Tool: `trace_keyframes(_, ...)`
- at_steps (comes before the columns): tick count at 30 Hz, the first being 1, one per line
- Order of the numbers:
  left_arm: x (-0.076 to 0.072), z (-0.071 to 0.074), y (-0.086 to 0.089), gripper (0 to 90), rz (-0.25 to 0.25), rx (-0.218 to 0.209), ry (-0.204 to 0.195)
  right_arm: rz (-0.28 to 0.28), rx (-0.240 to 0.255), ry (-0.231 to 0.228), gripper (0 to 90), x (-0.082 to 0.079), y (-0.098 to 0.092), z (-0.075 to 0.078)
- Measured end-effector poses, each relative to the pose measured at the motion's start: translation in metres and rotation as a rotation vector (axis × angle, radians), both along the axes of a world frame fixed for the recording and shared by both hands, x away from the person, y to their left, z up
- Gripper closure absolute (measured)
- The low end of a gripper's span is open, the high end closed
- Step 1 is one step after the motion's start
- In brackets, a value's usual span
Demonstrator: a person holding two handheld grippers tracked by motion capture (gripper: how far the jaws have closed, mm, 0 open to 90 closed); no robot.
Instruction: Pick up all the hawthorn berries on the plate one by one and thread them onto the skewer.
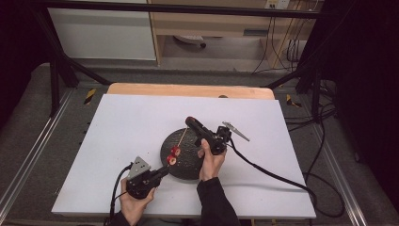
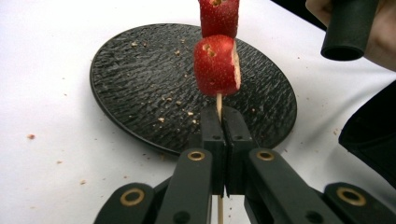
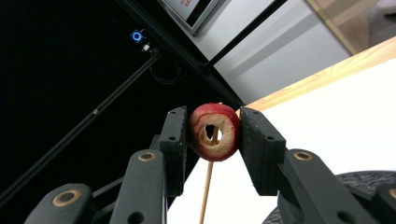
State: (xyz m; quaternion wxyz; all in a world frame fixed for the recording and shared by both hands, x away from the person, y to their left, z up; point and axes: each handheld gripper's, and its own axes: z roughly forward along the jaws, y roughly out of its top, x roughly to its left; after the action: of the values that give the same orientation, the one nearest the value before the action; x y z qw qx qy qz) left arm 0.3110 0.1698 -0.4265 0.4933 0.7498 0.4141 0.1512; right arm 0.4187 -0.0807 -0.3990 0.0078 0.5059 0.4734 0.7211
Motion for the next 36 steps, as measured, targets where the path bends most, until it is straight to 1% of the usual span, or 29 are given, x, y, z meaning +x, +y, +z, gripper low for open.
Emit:
trace_keyframes(1, 0.000, 0.000, 0.001, 88.6, 0.001, 0.008, 0.001, -0.007, -0.012, -0.003, 64.1, 0.000, -0.001, 0.000)
trace_keyframes(4, -0.001, -0.002, 0.000, 88.6, 0.003, 0.008, 0.008, -0.013, -0.005, 0.001, 64.1, 0.001, -0.001, 0.001)
trace_keyframes(5, -0.001, -0.002, 0.000, 88.6, 0.008, 0.014, 0.001, -0.013, -0.001, 0.003, 64.1, 0.001, -0.001, 0.001)
trace_keyframes(7, -0.002, -0.002, -0.002, 88.6, 0.007, -0.001, 0.004, -0.013, 0.005, 0.015, 64.1, 0.001, 0.000, 0.000)
trace_keyframes(8, -0.002, -0.002, -0.003, 88.6, 0.017, -0.010, -0.005, -0.011, 0.008, 0.017, 64.1, 0.001, 0.000, 0.000)
trace_keyframes(9, -0.002, -0.002, -0.004, 88.6, 0.018, -0.019, -0.002, -0.009, 0.008, 0.025, 64.1, 0.000, 0.001, -0.002)
trace_keyframes(11, -0.002, -0.002, -0.006, 88.6, 0.022, -0.026, -0.006, -0.003, 0.013, 0.032, 64.1, 0.000, 0.003, -0.004)
trace_keyframes(13, 0.000, -0.002, -0.008, 88.6, 0.028, -0.022, -0.006, 0.007, 0.014, 0.042, 64.1, -0.001, 0.004, -0.006)
trace_keyframes(16, 0.008, 0.000, -0.011, 88.6, 0.029, -0.028, 0.009, 0.020, 0.001, 0.052, 64.1, -0.003, 0.006, -0.009)
trace_keyframes(18, 0.013, 0.002, -0.012, 88.6, 0.023, -0.035, 0.019, 0.024, -0.012, 0.048, 64.1, -0.005, 0.007, -0.011)
trace_keyframes(20, 0.017, 0.002, -0.013, 88.6, 0.020, -0.034, 0.018, 0.022, -0.029, 0.036, 64.1, -0.006, 0.006, -0.010)
trace_keyframes(21, 0.018, 0.002, -0.014, 88.6, 0.018, -0.037, 0.015, 0.025, -0.032, 0.038, 64.1, -0.006, 0.006, -0.009)
trace_keyframes(22, 0.019, 0.003, -0.015, 88.6, 0.018, -0.039, 0.015, 0.033, -0.033, 0.042, 64.1, -0.007, 0.006, -0.009)
trace_keyframes(25, 0.022, 0.005, -0.016, 88.6, 0.012, -0.042, 0.012, 0.034, -0.046, 0.038, 64.1, -0.008, 0.007, -0.011)
trace_keyframes(26, 0.024, 0.005, -0.016, 88.6, 0.010, -0.043, 0.010, 0.039, -0.043, 0.045, 64.1, -0.009, 0.008, -0.011)
trace_keyframes(28, 0.026, 0.004, -0.015, 88.5, 0.005, -0.047, 0.009, 0.044, -0.054, 0.038, 64.0, -0.010, 0.008, -0.012)
trace_keyframes(33, 0.028, 0.002, -0.014, 88.5, -0.001, -0.040, 0.007, 0.061, -0.081, 0.035, 63.9, -0.014, 0.011, -0.016)
trace_keyframes(36, 0.029, 0.001, -0.014, 88.5, -0.004, -0.039, 0.007, 0.069, -0.093, 0.042, 63.9, -0.016, 0.012, -0.019)
